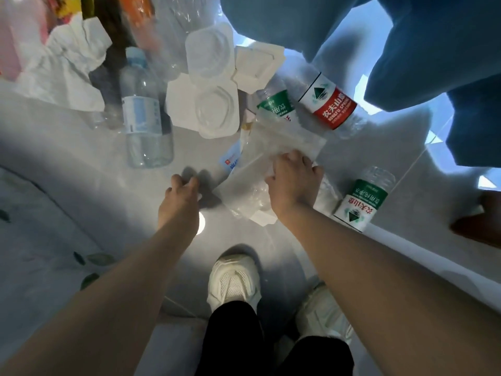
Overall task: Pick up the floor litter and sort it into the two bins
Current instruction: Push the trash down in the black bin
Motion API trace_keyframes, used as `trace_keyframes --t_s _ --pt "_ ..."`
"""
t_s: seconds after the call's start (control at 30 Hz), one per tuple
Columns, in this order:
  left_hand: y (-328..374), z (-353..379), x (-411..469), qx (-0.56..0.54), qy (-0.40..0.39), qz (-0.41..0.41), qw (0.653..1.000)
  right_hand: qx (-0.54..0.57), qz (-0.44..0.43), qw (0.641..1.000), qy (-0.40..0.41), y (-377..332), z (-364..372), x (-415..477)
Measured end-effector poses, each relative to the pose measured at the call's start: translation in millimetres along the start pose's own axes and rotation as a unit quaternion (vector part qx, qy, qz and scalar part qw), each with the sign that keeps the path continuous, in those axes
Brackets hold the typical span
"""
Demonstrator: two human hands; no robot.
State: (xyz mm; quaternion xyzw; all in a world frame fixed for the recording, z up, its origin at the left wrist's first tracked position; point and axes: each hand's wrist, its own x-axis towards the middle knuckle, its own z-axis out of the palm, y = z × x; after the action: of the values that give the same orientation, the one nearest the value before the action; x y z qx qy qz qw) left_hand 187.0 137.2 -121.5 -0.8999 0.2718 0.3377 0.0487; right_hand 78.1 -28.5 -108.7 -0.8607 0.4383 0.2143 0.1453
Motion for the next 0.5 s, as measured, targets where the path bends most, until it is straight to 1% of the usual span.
trace_keyframes --t_s 0.1,0.17,0.23,0.3,0.37,0.5 --pt "1 -10 -7 -0.028 -0.01 0.005 1.0 0.079 -0.026 0.996 -0.024 8 -9 -10" --pt "4 -21 -17 -0.057 -0.018 -0.003 0.998 0.139 -0.048 0.988 -0.054 17 -18 -23" --pt "7 -34 -28 -0.085 -0.024 0.001 0.996 0.175 -0.049 0.979 -0.091 28 -31 -41" --pt "12 -49 -39 -0.103 -0.03 0.014 0.994 0.187 -0.035 0.975 -0.11 40 -46 -58" --pt "21 -65 -49 -0.105 -0.038 0.025 0.994 0.202 -0.003 0.972 -0.123 51 -62 -71" --pt "42 -95 -70 -0.116 -0.051 0.039 0.991 0.241 0.049 0.96 -0.13 67 -100 -93"
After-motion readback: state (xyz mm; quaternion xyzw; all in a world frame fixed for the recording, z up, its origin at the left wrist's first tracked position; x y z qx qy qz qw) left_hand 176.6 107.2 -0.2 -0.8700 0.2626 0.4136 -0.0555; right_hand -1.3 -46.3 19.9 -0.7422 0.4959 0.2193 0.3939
